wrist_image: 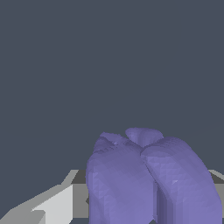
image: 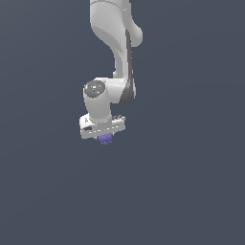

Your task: Pick up the object and move it to a goal position.

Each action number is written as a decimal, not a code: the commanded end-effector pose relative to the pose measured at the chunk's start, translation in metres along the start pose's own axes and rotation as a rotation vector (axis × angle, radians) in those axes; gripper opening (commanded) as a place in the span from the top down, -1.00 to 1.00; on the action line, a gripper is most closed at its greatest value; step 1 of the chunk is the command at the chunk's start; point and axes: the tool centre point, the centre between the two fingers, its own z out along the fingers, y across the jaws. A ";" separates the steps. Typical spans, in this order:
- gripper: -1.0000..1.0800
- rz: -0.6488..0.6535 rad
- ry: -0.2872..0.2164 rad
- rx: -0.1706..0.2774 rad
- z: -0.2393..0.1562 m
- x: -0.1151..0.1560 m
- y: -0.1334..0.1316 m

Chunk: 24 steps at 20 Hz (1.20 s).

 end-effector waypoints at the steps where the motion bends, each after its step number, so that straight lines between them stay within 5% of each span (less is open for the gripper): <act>1: 1.00 0.000 0.001 0.000 -0.019 -0.004 0.005; 24: 1.00 -0.001 0.002 0.002 -0.270 -0.060 0.072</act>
